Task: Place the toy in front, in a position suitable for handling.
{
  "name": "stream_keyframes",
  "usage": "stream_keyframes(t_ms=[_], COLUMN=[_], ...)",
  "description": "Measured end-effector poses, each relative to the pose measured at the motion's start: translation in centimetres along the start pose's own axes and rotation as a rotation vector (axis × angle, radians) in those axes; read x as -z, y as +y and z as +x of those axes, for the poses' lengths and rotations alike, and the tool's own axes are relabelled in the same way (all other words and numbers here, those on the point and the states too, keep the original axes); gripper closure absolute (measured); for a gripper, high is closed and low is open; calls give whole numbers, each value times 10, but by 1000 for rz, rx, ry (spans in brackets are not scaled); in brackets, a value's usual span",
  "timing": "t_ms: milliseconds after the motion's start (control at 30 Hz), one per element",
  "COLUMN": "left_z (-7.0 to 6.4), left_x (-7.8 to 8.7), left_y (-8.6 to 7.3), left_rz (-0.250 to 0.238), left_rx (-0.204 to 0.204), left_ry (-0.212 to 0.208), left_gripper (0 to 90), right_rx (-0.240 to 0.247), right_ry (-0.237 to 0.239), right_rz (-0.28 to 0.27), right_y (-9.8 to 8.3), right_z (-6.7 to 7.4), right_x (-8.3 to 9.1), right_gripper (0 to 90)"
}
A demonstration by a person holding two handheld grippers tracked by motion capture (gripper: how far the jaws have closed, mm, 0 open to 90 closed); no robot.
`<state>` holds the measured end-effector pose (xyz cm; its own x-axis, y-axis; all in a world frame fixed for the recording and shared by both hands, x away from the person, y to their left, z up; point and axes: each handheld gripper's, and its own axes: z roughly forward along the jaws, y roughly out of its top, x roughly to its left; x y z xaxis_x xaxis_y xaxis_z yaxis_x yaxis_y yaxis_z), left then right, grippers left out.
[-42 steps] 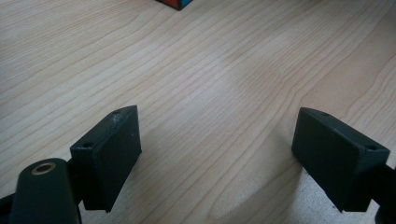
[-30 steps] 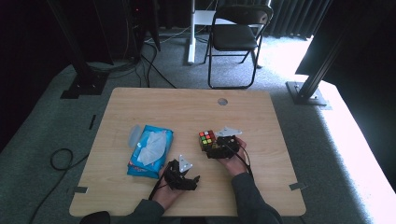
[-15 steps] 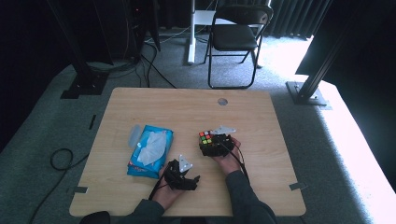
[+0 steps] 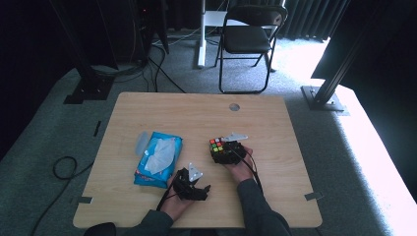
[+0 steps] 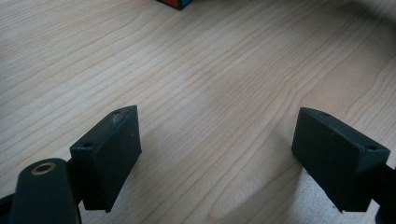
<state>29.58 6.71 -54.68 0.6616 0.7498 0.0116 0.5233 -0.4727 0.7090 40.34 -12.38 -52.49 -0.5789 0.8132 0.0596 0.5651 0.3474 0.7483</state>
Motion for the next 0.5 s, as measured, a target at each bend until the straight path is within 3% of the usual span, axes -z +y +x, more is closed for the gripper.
stream_keyframes(t_ms=[67,500], left_z=[0,0], left_x=[0,0], left_y=[0,0], left_rz=[0,0], left_rx=[0,1], left_ry=[0,-1], left_gripper=[157,157], right_rx=[9,55], right_ry=[4,30], right_rz=[0,-25], right_y=[0,-2], right_z=[0,1], right_x=[1,5], right_gripper=[314,335])
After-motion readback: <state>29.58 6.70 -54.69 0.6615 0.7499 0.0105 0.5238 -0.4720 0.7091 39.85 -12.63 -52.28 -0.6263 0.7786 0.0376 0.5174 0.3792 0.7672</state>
